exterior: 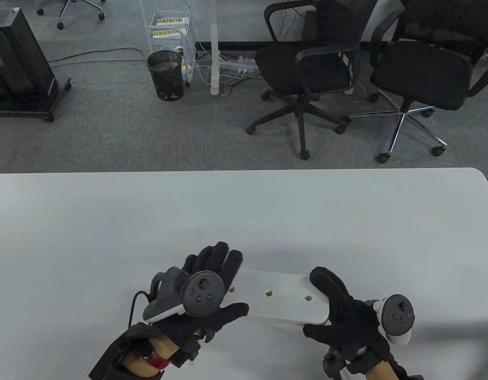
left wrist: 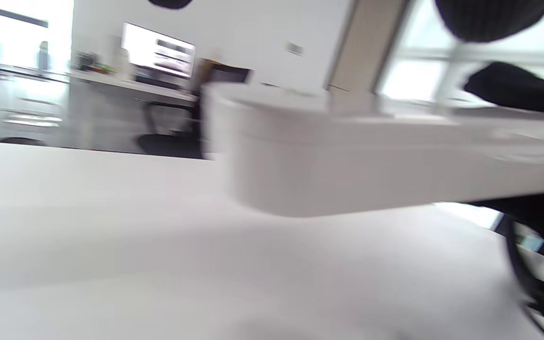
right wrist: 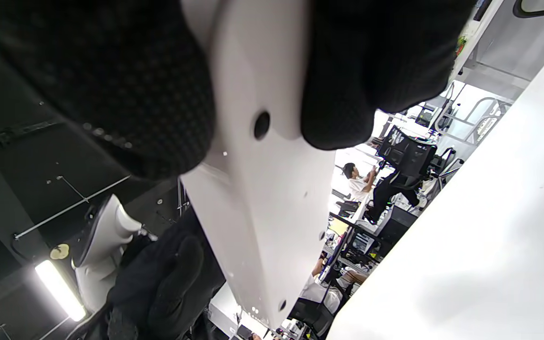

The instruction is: Fit Hanoi Tower parts together into a complete Hanoi Tower

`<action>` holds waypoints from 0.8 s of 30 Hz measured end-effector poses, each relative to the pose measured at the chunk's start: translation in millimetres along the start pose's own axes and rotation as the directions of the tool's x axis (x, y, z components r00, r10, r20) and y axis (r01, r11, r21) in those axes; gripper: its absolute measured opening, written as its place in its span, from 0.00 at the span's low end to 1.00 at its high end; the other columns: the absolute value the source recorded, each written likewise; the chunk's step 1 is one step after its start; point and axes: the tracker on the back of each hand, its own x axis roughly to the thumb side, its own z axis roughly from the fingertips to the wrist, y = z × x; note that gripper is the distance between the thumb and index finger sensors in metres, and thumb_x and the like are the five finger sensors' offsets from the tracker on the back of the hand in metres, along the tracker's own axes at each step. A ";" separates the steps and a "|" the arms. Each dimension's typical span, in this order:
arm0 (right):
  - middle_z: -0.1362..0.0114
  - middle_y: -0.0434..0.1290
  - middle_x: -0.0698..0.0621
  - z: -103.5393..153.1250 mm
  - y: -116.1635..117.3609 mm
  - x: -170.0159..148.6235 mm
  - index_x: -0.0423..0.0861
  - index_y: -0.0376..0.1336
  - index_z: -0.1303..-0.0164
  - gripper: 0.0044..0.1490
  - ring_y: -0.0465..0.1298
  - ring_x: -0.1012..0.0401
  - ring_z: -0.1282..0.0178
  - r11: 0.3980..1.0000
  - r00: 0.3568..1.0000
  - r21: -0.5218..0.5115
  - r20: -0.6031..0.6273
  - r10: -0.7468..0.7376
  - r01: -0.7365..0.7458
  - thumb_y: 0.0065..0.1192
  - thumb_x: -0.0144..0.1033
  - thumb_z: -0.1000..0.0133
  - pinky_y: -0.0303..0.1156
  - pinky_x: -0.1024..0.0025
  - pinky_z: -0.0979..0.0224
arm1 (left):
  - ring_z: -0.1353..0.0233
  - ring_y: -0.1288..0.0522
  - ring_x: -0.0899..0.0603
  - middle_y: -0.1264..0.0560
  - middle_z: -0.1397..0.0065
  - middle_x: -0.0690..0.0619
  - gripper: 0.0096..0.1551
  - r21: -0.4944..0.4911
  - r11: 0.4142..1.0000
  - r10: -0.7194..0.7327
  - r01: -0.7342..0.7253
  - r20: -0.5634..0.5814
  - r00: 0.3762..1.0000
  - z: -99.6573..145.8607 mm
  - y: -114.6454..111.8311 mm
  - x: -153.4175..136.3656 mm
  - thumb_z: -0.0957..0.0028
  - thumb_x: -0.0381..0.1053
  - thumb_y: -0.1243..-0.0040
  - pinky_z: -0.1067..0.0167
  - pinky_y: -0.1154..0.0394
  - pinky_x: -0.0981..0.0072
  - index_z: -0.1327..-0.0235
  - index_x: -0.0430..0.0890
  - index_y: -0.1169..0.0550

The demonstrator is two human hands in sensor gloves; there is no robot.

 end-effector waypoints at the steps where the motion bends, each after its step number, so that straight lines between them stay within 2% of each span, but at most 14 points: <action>1: 0.20 0.45 0.30 -0.1 -0.3 -0.5 0.43 0.47 0.27 0.65 0.80 0.43 0.37 1.000 1.000 0.000 -0.002 0.003 -0.003 0.88 0.38 0.67 0.73 0.43 0.32 | 0.18 0.52 0.23 0.57 0.16 0.35 0.60 0.027 0.999 -0.022 0.023 -0.042 0.999 5.8 -1.5 -6.7 0.56 0.73 0.46 0.27 0.53 0.29 0.18 0.46 0.53; 3: 0.20 0.45 0.30 -0.2 -0.6 -0.8 0.43 0.47 0.27 0.65 0.80 0.43 0.37 1.000 1.000 -0.005 -0.005 0.017 -0.017 0.88 0.39 0.66 0.73 0.43 0.31 | 0.18 0.53 0.23 0.57 0.16 0.35 0.60 0.001 0.994 -0.106 0.107 -0.145 0.984 24.9 -9.6 -27.3 0.55 0.74 0.48 0.27 0.53 0.30 0.18 0.46 0.54; 5: 0.20 0.45 0.30 0.2 -1.1 -1.4 0.43 0.47 0.27 0.65 0.80 0.43 0.36 1.000 1.000 -0.008 -0.008 0.015 -0.015 0.87 0.38 0.66 0.73 0.43 0.31 | 0.18 0.53 0.23 0.57 0.16 0.35 0.60 -0.012 0.991 -0.131 0.131 -0.210 0.969 41.1 -18.7 -42.8 0.55 0.74 0.48 0.27 0.54 0.30 0.18 0.46 0.54; 10: 0.20 0.44 0.30 -0.3 0.8 -3.1 0.43 0.46 0.27 0.66 0.79 0.43 0.36 0.999 0.998 -0.018 -0.023 0.051 -0.051 0.87 0.38 0.66 0.73 0.43 0.31 | 0.18 0.53 0.24 0.56 0.15 0.36 0.60 0.057 0.977 -0.179 0.207 -0.320 0.931 72.8 -49.2 -81.8 0.55 0.74 0.48 0.27 0.54 0.29 0.18 0.46 0.53; 11: 0.20 0.44 0.30 0.0 1.1 -4.5 0.43 0.46 0.27 0.66 0.79 0.43 0.36 0.998 0.998 -0.020 -0.026 0.058 -0.058 0.87 0.38 0.66 0.72 0.43 0.31 | 0.18 0.53 0.24 0.55 0.16 0.36 0.60 0.077 0.972 -0.186 0.223 -0.331 0.925 74.9 -54.3 -86.6 0.55 0.74 0.47 0.28 0.53 0.29 0.18 0.46 0.52; 13: 0.20 0.44 0.30 -1.5 2.0 -5.7 0.43 0.46 0.26 0.66 0.79 0.43 0.36 0.996 0.996 -0.025 -0.037 0.082 -0.083 0.87 0.38 0.66 0.72 0.43 0.30 | 0.18 0.53 0.24 0.56 0.16 0.35 0.60 0.029 0.977 -0.187 0.210 -0.350 0.918 77.2 -57.5 -94.3 0.55 0.74 0.48 0.28 0.54 0.29 0.18 0.46 0.53; 15: 0.20 0.43 0.30 -3.5 2.4 -5.5 0.44 0.45 0.26 0.66 0.78 0.43 0.35 0.993 0.992 -0.023 -0.050 0.116 -0.117 0.86 0.38 0.65 0.71 0.43 0.30 | 0.18 0.52 0.24 0.55 0.16 0.36 0.59 0.092 0.969 -0.183 0.227 -0.347 0.920 78.8 -56.7 -95.0 0.56 0.73 0.47 0.28 0.54 0.29 0.18 0.46 0.52; 17: 0.20 0.43 0.30 -6.2 2.5 -5.8 0.44 0.45 0.26 0.66 0.78 0.43 0.35 0.987 0.985 -0.017 -0.068 0.156 -0.157 0.86 0.38 0.65 0.71 0.43 0.30 | 0.18 0.52 0.24 0.54 0.16 0.36 0.59 0.103 0.969 -0.175 0.222 -0.343 0.923 78.4 -56.8 -96.5 0.56 0.74 0.48 0.28 0.53 0.29 0.19 0.46 0.52; 24: 0.20 0.42 0.31 -17.8 11.1 -8.0 0.44 0.43 0.26 0.67 0.77 0.43 0.34 0.974 0.967 0.076 -0.121 0.223 -0.215 0.86 0.38 0.65 0.71 0.43 0.29 | 0.18 0.52 0.24 0.54 0.16 0.35 0.59 0.083 0.981 -0.137 0.177 -0.351 0.926 78.1 -58.6 -103.5 0.56 0.73 0.48 0.28 0.53 0.29 0.19 0.45 0.52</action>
